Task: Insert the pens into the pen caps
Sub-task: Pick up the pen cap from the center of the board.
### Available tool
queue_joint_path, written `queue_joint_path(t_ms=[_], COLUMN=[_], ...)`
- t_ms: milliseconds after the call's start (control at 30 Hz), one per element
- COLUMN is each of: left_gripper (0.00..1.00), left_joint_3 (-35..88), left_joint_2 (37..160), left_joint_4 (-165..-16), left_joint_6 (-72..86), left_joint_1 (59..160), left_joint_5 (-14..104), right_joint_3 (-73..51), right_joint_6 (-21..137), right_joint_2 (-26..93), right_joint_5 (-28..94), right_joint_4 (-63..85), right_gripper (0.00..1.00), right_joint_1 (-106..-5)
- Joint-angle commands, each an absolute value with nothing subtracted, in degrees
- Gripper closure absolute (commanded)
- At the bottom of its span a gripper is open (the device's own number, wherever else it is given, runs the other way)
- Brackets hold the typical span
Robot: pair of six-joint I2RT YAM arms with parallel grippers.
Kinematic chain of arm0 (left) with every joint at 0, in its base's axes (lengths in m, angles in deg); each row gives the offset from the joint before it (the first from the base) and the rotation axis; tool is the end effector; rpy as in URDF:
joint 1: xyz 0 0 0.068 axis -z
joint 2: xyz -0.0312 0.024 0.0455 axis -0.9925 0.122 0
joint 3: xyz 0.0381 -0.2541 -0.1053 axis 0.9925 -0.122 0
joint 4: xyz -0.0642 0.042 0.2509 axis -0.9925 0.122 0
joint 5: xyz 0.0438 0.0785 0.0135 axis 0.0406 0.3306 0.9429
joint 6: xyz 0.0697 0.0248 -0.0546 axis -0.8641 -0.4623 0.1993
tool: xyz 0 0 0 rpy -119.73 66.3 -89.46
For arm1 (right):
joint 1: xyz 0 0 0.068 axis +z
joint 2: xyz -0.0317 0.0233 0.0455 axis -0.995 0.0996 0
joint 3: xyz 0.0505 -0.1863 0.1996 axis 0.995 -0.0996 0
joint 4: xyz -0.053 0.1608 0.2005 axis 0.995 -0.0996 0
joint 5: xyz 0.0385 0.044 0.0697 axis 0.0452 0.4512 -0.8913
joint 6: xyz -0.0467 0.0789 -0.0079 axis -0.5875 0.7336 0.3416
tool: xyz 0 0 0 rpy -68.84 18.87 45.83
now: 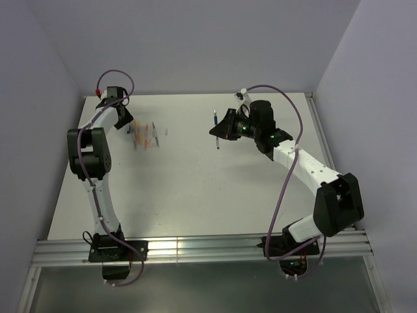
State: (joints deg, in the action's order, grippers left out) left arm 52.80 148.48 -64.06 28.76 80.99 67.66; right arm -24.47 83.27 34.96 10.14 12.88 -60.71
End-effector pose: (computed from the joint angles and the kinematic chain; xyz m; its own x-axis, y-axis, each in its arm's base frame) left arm 0.5180 0.0387 0.1544 -0.5401 -0.5583 -0.6297 -0.5908 0.7844 -0.1888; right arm 0.3262 0.1886 0.3006 -0.6769 0.1990 -0.7087 -0.5061 0.5733 0.6444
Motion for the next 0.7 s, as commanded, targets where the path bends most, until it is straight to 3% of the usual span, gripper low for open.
queue_joint_path(t_ms=[0, 667], left_gripper=[0.57, 0.57], left_joint_3=[56.1, 58.6], left_joint_2=[149.4, 152.3], left_joint_4=[-63.7, -62.2], left_joint_6=[27.6, 26.8], left_joint_1=[81.1, 81.1], left_joint_5=[67.4, 66.7], right_joint_3=[-25.0, -25.6], right_joint_6=[82.2, 82.6], right_joint_2=[32.2, 32.2], right_joint_5=[10.5, 10.3], right_joint_4=[13.7, 14.3], right_gripper=[1.00, 1.00], right_joint_1=[-61.3, -62.0])
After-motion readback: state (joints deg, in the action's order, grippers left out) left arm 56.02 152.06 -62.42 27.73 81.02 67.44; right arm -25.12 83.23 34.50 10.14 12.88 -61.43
